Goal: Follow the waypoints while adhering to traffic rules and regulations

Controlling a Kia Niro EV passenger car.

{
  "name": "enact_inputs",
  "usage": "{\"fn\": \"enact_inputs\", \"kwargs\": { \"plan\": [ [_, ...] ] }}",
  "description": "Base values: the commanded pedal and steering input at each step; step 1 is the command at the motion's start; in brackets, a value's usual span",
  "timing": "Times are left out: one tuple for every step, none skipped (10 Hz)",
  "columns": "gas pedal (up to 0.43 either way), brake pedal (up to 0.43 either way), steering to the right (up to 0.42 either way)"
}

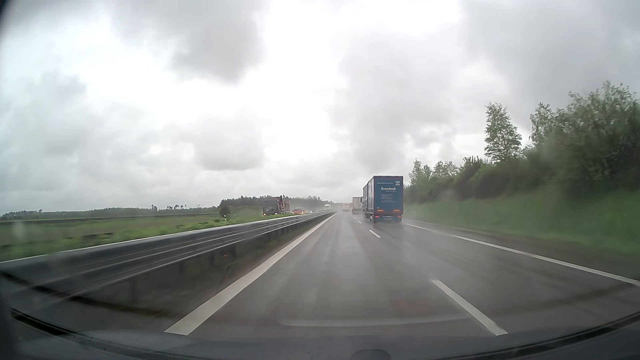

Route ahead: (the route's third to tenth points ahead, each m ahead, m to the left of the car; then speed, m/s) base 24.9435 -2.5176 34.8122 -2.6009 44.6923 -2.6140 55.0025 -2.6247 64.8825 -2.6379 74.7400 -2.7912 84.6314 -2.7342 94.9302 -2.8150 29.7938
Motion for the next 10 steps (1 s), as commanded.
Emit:
{"fn": "enact_inputs", "kwargs": {
  "plan": [
    [0.299,0.0,-0.001],
    [0.311,0.0,-0.001],
    [0.311,0.0,-0.001],
    [0.311,0.0,-0.001],
    [0.311,0.0,-0.001],
    [0.311,0.0,0.0],
    [0.311,0.0,-0.001],
    [0.311,0.0,-0.001],
    [0.311,0.0,-0.001],
    [0.311,0.0,-0.001]
  ]
}}
